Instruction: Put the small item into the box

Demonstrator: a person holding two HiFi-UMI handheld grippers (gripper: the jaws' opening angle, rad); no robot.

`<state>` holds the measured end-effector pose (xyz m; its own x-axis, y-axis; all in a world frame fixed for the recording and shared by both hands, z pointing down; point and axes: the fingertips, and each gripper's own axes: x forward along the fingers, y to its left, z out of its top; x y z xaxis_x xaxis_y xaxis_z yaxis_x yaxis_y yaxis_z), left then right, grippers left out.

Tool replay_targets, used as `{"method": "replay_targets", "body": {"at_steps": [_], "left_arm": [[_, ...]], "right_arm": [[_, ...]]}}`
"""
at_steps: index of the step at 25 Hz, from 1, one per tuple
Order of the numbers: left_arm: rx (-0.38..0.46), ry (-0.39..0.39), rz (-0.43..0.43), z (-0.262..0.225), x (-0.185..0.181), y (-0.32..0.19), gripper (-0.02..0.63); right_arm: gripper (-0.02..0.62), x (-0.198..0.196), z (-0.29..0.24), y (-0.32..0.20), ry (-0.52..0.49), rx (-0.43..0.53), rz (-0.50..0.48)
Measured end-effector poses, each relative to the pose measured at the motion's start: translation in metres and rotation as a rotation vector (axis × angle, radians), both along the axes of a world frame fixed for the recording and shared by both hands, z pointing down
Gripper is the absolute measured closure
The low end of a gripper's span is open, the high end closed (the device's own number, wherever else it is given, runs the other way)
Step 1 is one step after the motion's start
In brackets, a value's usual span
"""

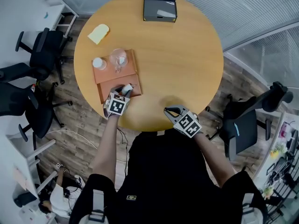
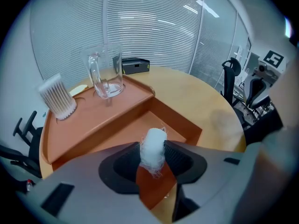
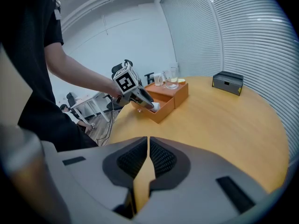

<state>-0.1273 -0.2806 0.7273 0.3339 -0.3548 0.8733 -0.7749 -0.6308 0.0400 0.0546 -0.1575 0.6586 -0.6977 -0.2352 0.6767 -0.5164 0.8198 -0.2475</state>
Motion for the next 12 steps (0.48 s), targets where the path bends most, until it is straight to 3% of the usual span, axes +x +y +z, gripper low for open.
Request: {"method": "replay_targets", "body": {"at_steps": [9, 12], "left_arm": [[-0.008, 0.012, 0.036, 0.0038, 0.0017, -0.0023, 0.429], [-0.026, 0.036, 0.015, 0.0063, 0.0037, -0.0017, 0.395]], "right_arm": [[0.583, -0.0012, 0.0021, -0.0026, 0.000, -0.005, 0.003], [0.583, -0.0005, 0.0019, -0.0018, 0.001, -0.004, 0.004]]}}
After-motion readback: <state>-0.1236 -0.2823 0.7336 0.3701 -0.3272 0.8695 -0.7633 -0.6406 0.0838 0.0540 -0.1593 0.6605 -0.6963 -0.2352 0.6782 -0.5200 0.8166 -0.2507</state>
